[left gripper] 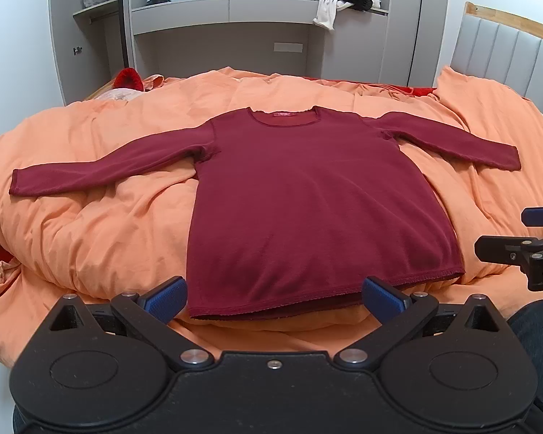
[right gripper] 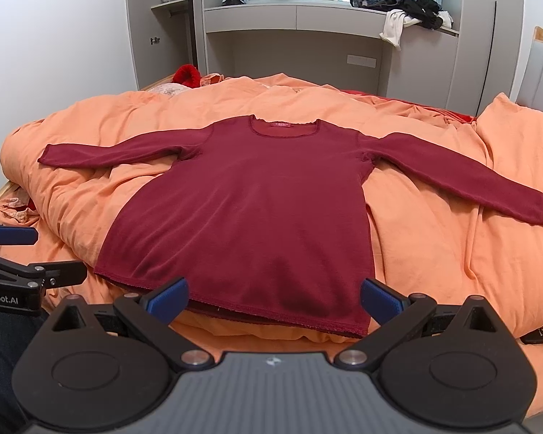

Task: Fold small clothes

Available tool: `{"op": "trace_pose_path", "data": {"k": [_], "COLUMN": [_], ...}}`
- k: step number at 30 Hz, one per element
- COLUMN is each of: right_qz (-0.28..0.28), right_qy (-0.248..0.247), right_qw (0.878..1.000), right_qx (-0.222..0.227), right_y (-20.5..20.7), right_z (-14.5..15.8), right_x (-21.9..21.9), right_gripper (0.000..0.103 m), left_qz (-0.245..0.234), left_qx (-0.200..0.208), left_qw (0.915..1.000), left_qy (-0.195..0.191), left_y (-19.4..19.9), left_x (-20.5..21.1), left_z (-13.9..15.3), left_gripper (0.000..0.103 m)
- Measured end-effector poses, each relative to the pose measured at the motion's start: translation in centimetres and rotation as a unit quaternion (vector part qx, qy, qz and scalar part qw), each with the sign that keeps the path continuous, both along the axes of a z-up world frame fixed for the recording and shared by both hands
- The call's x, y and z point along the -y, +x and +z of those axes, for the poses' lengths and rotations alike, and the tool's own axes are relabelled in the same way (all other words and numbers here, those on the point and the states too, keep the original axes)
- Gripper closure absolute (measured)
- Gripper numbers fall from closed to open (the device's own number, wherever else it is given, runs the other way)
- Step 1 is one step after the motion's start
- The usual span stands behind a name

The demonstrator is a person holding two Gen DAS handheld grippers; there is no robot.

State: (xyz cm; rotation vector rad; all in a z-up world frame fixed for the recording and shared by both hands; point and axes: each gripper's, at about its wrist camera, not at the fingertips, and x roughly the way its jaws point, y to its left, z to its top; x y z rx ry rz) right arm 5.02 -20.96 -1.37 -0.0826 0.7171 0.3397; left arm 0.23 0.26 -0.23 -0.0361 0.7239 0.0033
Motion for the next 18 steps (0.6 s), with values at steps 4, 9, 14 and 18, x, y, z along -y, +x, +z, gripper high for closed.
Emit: {"op": "trace_pose_path", "data": {"k": [4, 9, 14, 18], "right_qz": [0.000, -0.001, 0.000, 0.000], "right_qy": [-0.001, -0.001, -0.002, -0.001], "right_qw": [1.000, 1.000, 1.000, 1.000], "right_qx": [0.000, -0.002, -0.001, -0.003], "right_y": [0.09, 0.15, 0.22, 0.31], "right_z": [-0.08, -0.20, -0.23, -0.28], "right_x": [-0.17, -0.48, -0.51, -0.45], "right_gripper": [0.000, 0.000, 0.000, 0.000], "left_qz": [-0.001, -0.001, -0.001, -0.001], "left_qx": [-0.001, -0.001, 0.000, -0.001], "left_qw": [1.0000, 0.9999, 0.9999, 0.9999], "left_qy": [0.000, 0.013, 0.016, 0.015], "left_y": [-0.03, 0.02, 0.00, 0.01], "left_x": [0.04, 0.11, 0.17, 0.19], "left_z": [0.02, -0.08, -0.11, -0.20], "left_gripper": [0.001, 0.001, 0.000, 0.000]}}
